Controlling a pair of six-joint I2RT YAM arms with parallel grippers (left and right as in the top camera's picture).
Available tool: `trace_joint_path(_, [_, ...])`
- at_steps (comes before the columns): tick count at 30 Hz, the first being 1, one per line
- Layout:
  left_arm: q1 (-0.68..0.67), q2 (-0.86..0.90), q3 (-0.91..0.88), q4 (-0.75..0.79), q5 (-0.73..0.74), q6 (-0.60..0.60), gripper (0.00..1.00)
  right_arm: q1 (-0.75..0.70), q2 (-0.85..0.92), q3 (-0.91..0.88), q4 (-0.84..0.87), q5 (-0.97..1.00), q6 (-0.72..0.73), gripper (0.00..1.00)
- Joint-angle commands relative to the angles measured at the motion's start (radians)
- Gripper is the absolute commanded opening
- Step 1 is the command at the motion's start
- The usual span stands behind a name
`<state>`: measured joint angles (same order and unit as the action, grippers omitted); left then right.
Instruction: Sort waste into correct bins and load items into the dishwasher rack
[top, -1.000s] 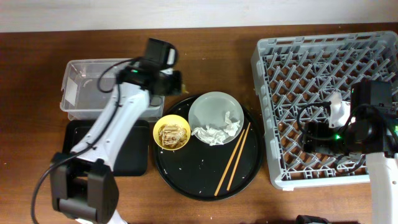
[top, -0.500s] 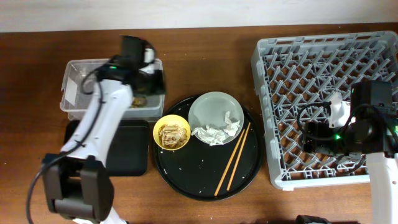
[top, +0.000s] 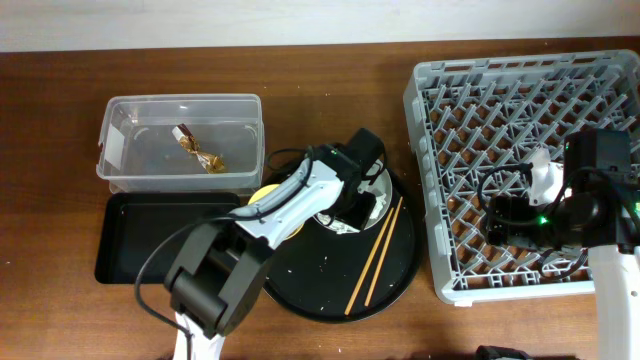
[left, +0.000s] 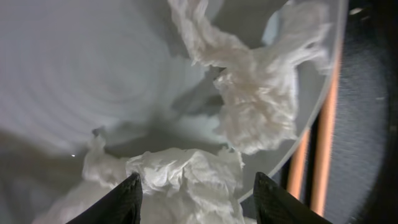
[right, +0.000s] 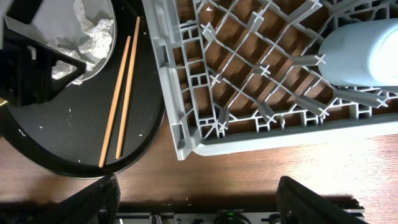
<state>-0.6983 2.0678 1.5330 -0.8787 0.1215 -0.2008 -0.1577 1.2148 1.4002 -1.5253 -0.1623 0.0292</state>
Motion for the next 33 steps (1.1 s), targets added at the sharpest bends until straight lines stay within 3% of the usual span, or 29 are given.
trace_joint_path(1, [-0.011,0.060,0.005,-0.016,-0.022,0.020,0.55,0.008,-0.002,-0.008,0.000,0.009,0.001,0.83])
trace_joint_path(3, [-0.010,0.059,0.006,-0.020,-0.035,0.019,0.37,0.008,-0.002,-0.008,0.000,0.009,0.001,0.83])
trace_joint_path(4, [-0.010,0.056,0.011,-0.021,-0.051,0.019,0.22,0.008,-0.002,-0.008,0.000,0.009,0.001,0.83])
trace_joint_path(10, [0.074,0.011,0.190,-0.158,-0.067,0.020,0.01,0.008,-0.002,-0.008,-0.001,0.010,0.001,0.82])
trace_joint_path(20, [0.531,-0.097,0.268,-0.188,-0.066,0.019,0.01,0.008,-0.002,-0.008,0.000,0.009,0.001,0.83])
trace_joint_path(21, [0.558,-0.097,0.268,-0.188,-0.066,0.019,0.04,0.008,-0.002,-0.008,0.000,0.009,0.001,0.83])
trace_joint_path(22, [0.571,-0.097,0.268,-0.188,-0.066,0.019,0.20,0.008,-0.002,-0.008,0.000,0.009,0.001,0.83])
trace_joint_path(23, [0.583,-0.097,0.268,-0.188,-0.066,0.019,0.43,0.008,-0.002,-0.008,0.000,0.010,0.001,0.83])
trace_joint_path(25, [0.588,-0.097,0.268,-0.188,-0.048,0.020,0.60,0.008,-0.002,-0.008,0.000,0.009,0.001,0.84])
trace_joint_path(29, [0.529,-0.097,0.268,-0.174,0.131,0.052,0.63,0.008,-0.002,-0.008,0.000,0.009,0.001,0.84])
trace_joint_path(33, [0.341,-0.097,0.267,-0.154,0.106,0.064,0.63,0.008,-0.002,-0.008,0.000,0.009,0.001,0.85])
